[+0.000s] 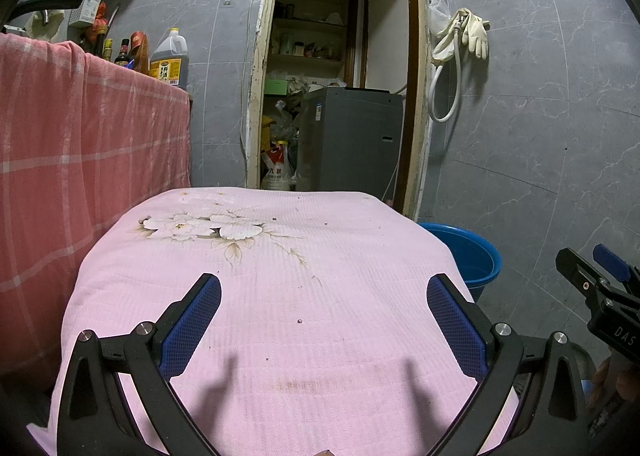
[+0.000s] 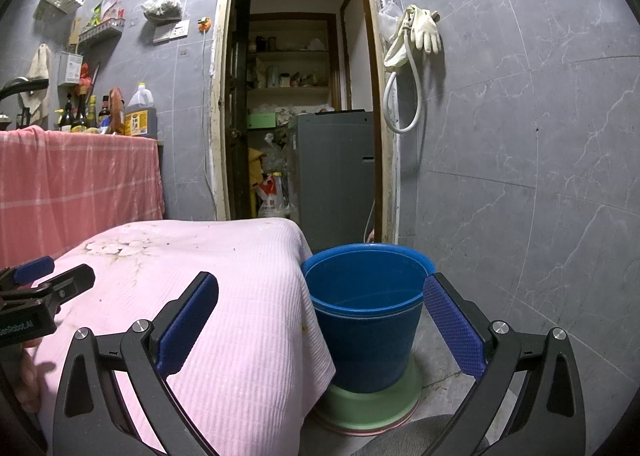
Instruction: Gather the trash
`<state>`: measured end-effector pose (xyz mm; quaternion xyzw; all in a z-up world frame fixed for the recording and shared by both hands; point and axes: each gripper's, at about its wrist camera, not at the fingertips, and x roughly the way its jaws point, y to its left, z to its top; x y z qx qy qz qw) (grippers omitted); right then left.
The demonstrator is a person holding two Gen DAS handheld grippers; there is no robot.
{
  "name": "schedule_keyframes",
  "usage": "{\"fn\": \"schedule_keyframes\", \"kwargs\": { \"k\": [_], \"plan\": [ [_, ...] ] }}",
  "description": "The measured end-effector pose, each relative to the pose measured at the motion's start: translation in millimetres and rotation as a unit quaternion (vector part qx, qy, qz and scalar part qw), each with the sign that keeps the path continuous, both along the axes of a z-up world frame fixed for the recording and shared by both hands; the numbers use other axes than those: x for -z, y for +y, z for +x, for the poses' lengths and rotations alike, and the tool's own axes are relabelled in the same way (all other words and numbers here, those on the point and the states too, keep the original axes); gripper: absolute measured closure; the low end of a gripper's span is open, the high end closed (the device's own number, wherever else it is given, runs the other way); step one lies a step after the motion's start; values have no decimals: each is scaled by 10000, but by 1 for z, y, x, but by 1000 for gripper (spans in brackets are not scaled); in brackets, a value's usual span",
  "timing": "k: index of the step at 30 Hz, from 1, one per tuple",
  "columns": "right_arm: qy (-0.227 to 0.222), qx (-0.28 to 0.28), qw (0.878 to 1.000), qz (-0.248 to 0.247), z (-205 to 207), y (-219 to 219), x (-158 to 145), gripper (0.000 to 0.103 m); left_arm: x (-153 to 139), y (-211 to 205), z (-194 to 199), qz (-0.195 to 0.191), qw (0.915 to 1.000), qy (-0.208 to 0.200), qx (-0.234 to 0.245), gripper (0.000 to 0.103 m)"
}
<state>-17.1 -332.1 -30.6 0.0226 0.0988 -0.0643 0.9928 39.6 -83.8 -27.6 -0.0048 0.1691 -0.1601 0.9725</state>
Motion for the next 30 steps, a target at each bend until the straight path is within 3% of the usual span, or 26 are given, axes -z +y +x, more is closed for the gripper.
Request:
{"fn": "schedule_keyframes", "kwargs": {
  "k": [30],
  "plan": [
    [3, 4, 10000, 11, 0, 1, 0, 0, 3, -8, -4, 35, 9999, 4, -136, 2]
  ]
}}
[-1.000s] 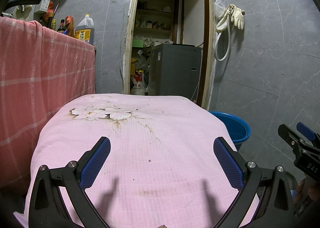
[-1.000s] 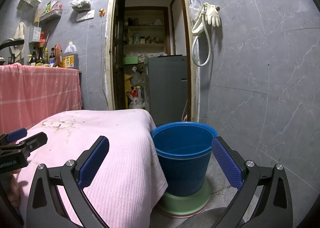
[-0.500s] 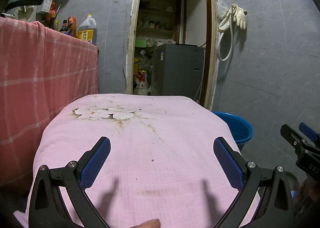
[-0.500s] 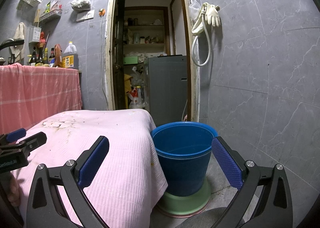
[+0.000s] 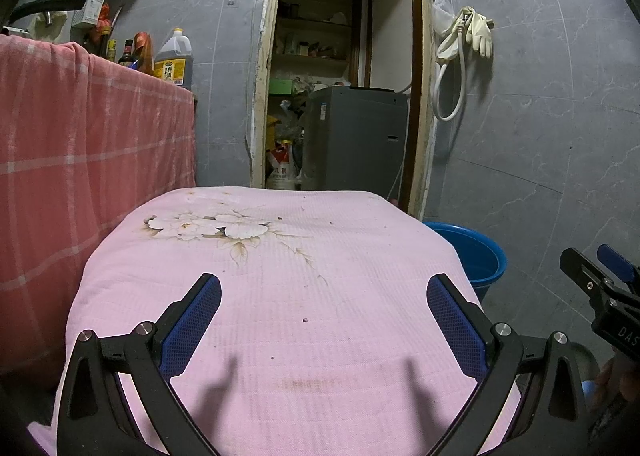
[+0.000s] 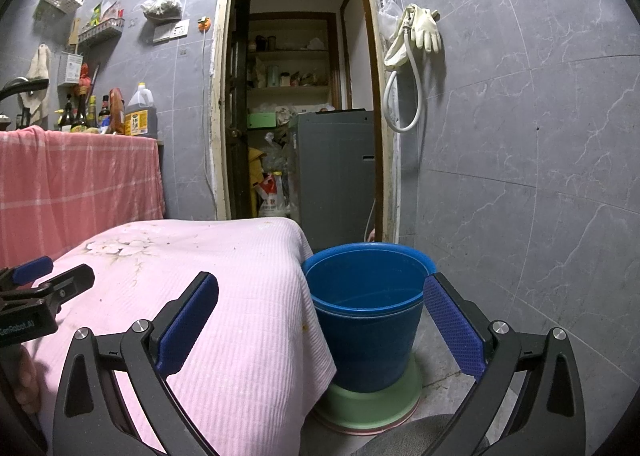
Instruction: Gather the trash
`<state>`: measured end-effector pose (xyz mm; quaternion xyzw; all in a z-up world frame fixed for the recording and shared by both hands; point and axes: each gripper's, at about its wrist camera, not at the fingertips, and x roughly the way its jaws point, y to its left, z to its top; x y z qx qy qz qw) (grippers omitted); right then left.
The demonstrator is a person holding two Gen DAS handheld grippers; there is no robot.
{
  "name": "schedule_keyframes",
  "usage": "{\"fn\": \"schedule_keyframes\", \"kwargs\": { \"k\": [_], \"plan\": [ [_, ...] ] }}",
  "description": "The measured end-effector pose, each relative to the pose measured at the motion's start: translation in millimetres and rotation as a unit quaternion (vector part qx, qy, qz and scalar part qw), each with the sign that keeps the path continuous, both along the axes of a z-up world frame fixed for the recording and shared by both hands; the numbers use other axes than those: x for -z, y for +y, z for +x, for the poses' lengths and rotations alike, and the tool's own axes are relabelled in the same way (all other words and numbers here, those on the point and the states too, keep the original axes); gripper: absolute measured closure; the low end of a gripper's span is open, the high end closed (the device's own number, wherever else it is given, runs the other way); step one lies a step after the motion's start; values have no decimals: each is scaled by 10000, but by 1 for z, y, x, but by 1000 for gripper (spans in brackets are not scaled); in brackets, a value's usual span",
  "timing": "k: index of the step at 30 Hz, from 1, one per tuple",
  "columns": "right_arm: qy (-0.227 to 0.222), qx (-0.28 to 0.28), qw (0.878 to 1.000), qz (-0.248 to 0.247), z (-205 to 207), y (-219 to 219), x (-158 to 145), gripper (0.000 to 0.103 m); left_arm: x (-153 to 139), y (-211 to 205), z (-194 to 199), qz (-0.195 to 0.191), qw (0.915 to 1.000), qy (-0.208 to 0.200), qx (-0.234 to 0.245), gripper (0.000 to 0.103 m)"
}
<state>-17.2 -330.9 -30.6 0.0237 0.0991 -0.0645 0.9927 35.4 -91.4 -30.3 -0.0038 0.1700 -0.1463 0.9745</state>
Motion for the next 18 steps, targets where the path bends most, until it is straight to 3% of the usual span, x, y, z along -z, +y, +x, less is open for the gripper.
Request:
{"fn": "schedule_keyframes", "kwargs": {
  "k": [18],
  "plan": [
    [8, 9, 10000, 5, 0, 2, 0, 0, 0, -4, -2, -18, 10000, 27, -3, 2]
  ]
}}
